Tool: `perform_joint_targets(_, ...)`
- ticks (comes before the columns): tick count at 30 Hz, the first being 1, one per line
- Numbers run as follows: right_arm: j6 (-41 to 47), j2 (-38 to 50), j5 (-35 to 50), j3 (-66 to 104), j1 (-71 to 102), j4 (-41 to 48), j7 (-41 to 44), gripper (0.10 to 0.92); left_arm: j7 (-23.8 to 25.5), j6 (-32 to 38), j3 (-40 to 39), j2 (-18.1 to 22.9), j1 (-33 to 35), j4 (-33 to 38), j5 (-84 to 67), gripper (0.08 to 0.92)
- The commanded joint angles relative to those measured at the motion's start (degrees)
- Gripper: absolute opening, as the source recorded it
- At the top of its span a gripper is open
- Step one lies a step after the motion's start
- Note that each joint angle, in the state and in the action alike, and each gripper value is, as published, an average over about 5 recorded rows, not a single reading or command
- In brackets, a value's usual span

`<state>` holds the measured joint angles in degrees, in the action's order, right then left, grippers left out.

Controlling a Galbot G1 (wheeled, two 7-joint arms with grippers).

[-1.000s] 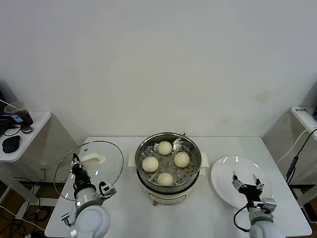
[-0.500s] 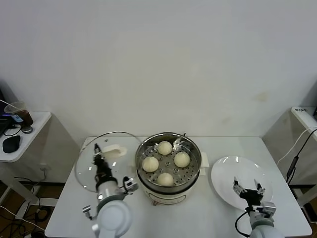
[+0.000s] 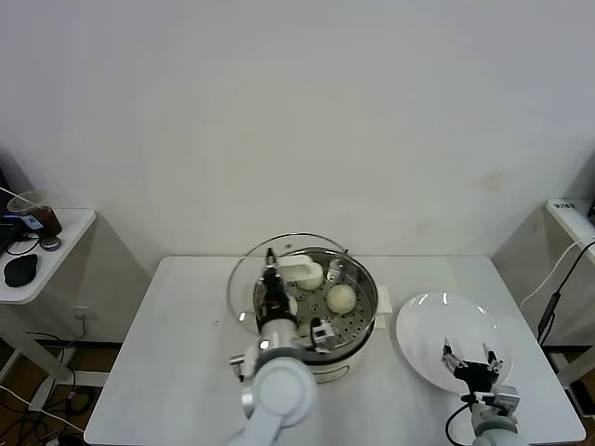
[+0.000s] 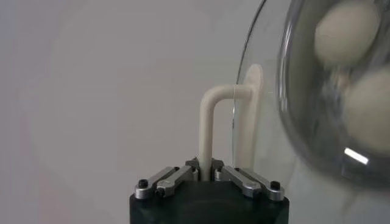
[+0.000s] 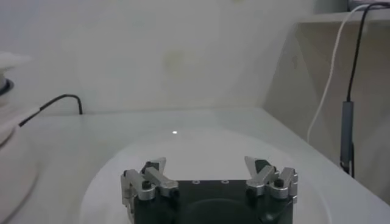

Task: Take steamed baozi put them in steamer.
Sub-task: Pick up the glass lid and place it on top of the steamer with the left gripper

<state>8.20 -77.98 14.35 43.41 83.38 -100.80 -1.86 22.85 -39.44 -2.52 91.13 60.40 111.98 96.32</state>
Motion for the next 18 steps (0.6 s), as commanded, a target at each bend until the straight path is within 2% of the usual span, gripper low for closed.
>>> perform_joint_targets(1, -0.1, -0.5, -1.9, 0.7, 0.2, 0.1, 0.3, 0.823, -4.4, -0.2, -9.3, 0.7, -4.9, -7.0, -3.5, 0.171)
perform_joint_targets(8, -0.3, -0.8, -2.5, 0.1, -0.5, 0.5, 0.3, 0.823, -6.3, -0.2, -8.2, 1.0, -5.5, -11.7, 0.9, 0.171)
perform_joint_targets(18, -0.2, -0.6, -2.4, 0.0, -1.2, 0.6, 0.3, 0.823, -6.0, -0.2, -6.9, 1.0, -4.7, -13.3, 2.2, 0.171)
